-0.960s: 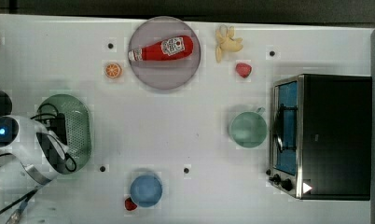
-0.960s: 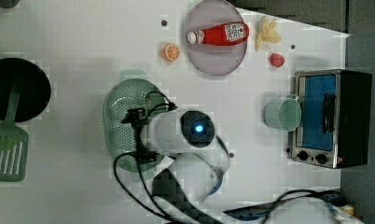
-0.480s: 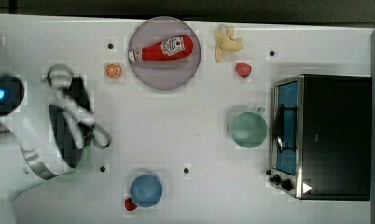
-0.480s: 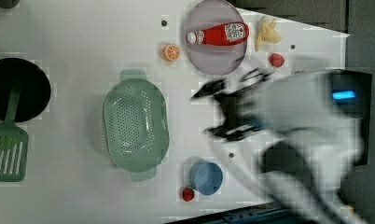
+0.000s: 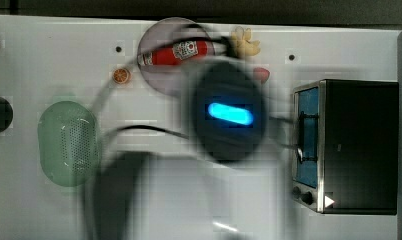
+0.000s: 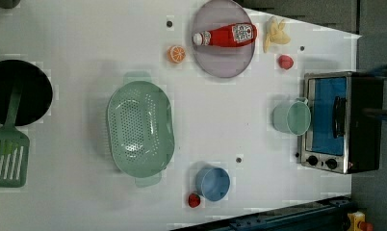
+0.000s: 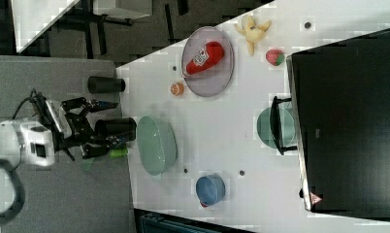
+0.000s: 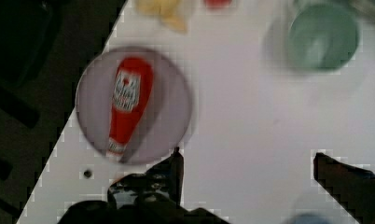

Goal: Drag strainer right to left.

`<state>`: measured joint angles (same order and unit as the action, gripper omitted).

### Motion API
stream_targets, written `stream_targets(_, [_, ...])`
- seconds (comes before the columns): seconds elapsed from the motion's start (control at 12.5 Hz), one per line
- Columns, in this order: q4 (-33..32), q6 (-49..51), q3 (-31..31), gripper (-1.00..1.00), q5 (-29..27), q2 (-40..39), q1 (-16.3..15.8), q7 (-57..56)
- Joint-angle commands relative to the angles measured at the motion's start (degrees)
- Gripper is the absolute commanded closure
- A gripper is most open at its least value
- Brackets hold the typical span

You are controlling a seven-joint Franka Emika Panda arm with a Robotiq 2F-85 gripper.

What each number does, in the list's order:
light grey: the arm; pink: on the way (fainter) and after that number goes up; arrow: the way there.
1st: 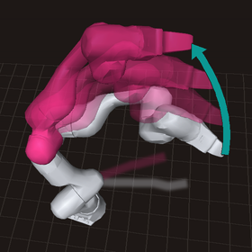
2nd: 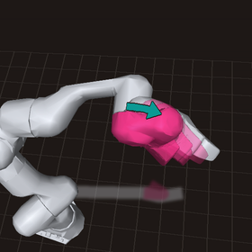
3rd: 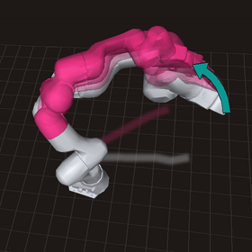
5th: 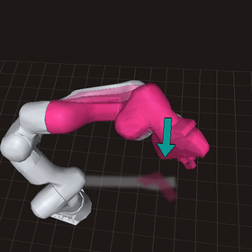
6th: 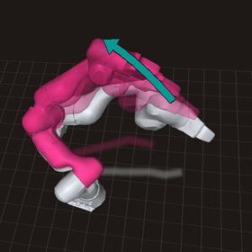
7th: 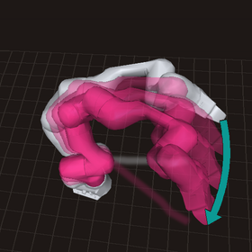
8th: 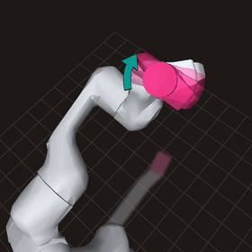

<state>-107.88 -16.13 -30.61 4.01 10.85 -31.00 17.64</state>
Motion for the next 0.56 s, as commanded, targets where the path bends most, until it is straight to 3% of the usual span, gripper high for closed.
stream_targets(0.08, [-2.17, 3.14, -3.00, -1.00, 3.78, 1.08, 0.17, -20.92])
stream_targets(0.56, [-2.23, 2.94, -4.31, -1.00, 4.52, 1.00, 0.14, -22.03])
